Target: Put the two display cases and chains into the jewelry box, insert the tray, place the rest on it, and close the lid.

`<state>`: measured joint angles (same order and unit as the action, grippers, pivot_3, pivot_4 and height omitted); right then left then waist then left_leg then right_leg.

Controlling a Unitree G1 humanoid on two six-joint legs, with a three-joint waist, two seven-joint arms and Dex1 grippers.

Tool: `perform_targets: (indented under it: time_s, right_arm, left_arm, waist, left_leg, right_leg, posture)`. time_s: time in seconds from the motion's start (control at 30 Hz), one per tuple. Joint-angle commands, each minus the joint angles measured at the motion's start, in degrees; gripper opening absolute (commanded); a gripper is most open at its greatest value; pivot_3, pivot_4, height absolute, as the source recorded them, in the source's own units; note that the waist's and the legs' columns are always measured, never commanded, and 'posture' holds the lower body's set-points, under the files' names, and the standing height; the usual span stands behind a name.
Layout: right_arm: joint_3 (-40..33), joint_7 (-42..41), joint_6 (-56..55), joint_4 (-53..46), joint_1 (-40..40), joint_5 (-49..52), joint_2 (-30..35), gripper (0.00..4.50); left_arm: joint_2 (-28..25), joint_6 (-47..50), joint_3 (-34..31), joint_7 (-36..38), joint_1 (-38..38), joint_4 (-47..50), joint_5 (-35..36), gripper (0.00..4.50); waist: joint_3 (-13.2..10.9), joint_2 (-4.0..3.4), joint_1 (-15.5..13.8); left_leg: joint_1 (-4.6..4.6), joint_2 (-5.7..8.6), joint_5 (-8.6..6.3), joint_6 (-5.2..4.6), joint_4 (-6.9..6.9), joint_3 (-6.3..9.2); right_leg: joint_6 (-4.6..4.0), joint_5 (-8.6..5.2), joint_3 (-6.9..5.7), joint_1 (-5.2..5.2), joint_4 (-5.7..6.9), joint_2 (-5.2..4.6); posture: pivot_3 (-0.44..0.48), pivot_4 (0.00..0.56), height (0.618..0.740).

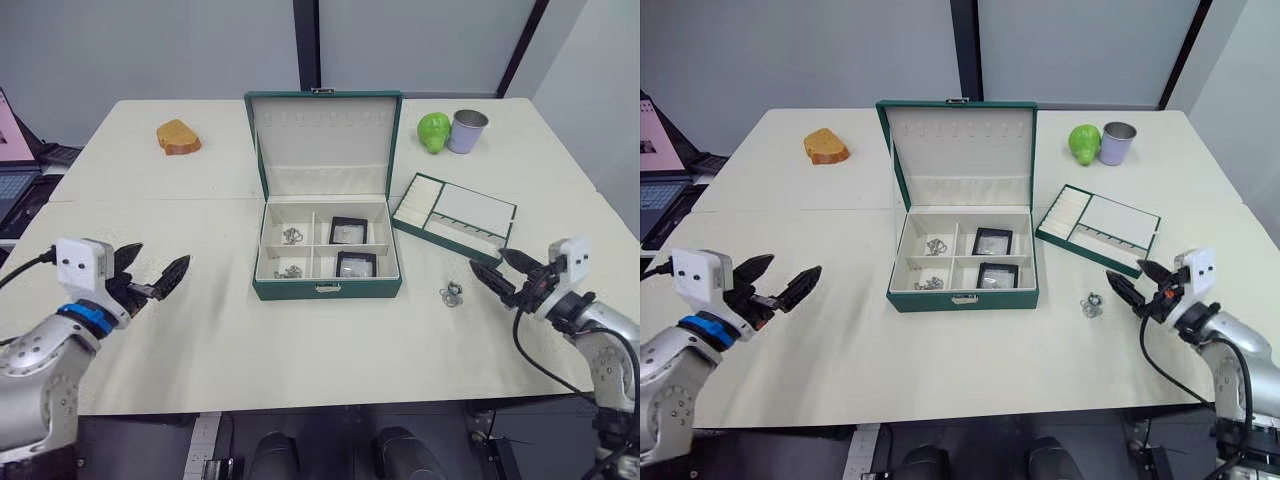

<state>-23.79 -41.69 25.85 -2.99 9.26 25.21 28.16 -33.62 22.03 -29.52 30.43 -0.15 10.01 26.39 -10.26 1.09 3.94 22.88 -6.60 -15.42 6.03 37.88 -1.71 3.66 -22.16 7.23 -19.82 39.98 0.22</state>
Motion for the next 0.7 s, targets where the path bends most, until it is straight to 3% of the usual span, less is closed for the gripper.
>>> perform_targets:
  time_s: [0.03, 0.37, 0.7]
  right_arm:
    - [-3.3, 4.3, -5.4, 0.7, -0.4, -0.1, -1.3, 4.45]
    - [-3.3, 11.6, -17.8, 7.4, -3.5, -4.3, -3.2, 4.45]
    - [-1.5, 12.1, -21.1, 10.1, -3.3, -4.2, -3.2, 4.45]
  left_arm:
    - [1.4, -4.4, -1.7, -3.4, 0.7, -0.9, -2.6, 4.5]
    - [8.5, -11.3, 0.8, -10.7, 1.7, -4.9, -8.1, 4.5]
    - [9.0, -12.0, 2.4, -10.8, 1.4, -6.1, -7.9, 4.5]
  waist:
    - [0.0, 0.0, -0.2]
    - [0.0, 0.01, -0.9]
    - [0.0, 0.0, -1.2]
  left_leg:
    - [-0.02, -0.01, 0.0, 0.0, 0.0, 0.01]
    - [-0.09, 0.01, 0.0, 0.0, 0.01, -0.03]
    - [-0.1, 0.01, 0.0, 0.01, 0.01, -0.05]
  right_leg:
    - [0.0, 0.0, -0.01, 0.02, 0.0, 0.01]
    - [0.0, 0.0, -0.01, 0.15, -0.02, -0.03]
    - [0.0, 0.0, -0.01, 0.16, -0.02, -0.03]
  posture:
    - [0.0, 0.15, 0.74]
    - [0.0, 0.15, 0.74]
    - [0.0, 0.15, 0.74]
